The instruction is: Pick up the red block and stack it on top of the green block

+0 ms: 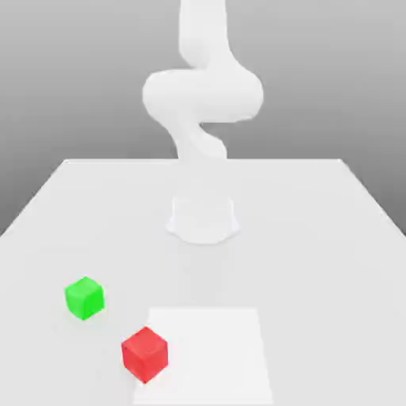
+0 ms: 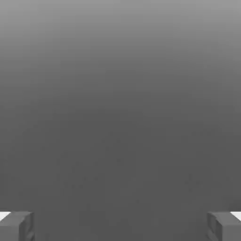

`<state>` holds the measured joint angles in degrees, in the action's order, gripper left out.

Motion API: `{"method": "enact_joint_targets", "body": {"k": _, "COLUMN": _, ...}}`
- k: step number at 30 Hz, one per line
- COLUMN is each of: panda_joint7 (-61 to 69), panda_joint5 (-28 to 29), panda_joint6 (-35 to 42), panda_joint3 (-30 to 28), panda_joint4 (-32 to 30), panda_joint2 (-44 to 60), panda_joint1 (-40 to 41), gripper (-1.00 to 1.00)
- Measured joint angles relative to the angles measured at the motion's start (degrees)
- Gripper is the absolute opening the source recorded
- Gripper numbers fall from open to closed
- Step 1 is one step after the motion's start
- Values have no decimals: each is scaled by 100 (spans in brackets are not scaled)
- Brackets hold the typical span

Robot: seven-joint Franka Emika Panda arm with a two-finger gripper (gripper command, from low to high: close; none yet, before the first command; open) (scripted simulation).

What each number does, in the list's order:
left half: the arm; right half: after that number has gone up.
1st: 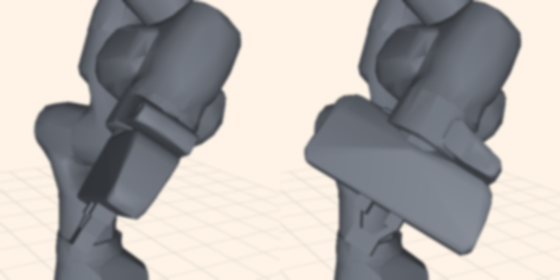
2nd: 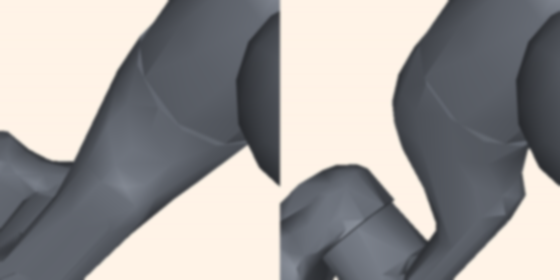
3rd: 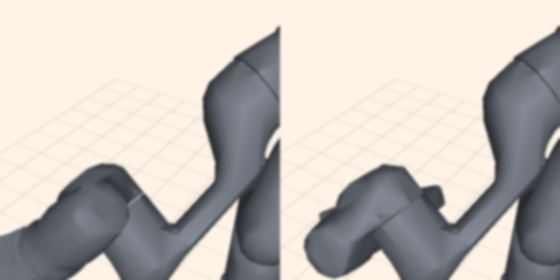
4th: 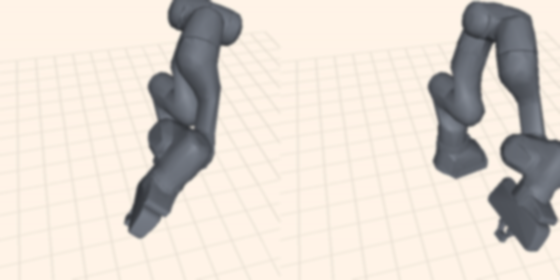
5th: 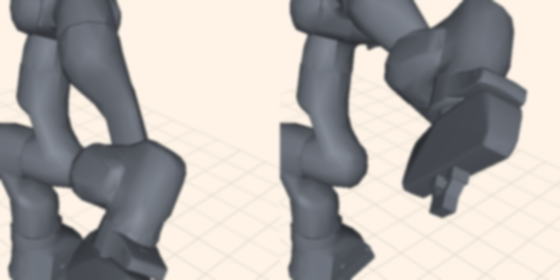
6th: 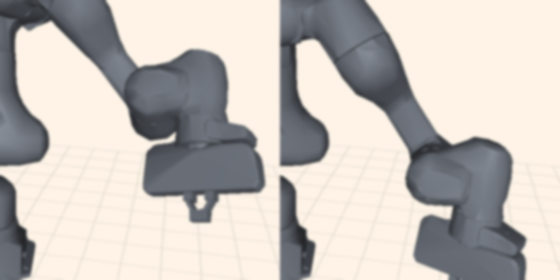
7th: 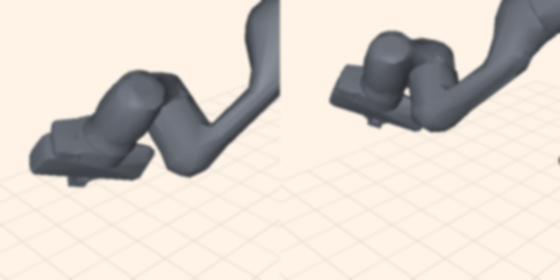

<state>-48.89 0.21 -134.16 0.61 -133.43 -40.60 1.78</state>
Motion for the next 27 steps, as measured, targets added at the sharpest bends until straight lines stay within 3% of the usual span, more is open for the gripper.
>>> {"method": "enact_joint_targets", "body": {"k": 22, "panda_joint7": -2590, "panda_joint5": 41, "panda_joint6": -2107, "panda_joint3": 10, "panda_joint4": -1452, "panda_joint2": 4602, "panda_joint1": 1042, "gripper": 0}}
{"method": "enact_joint_targets", "body": {"k": 27, "panda_joint7": -2697, "panda_joint5": 23, "panda_joint6": -2906, "panda_joint3": -10, "panda_joint4": -1395, "panda_joint2": 5638, "panda_joint1": 1044, "gripper": 0}}
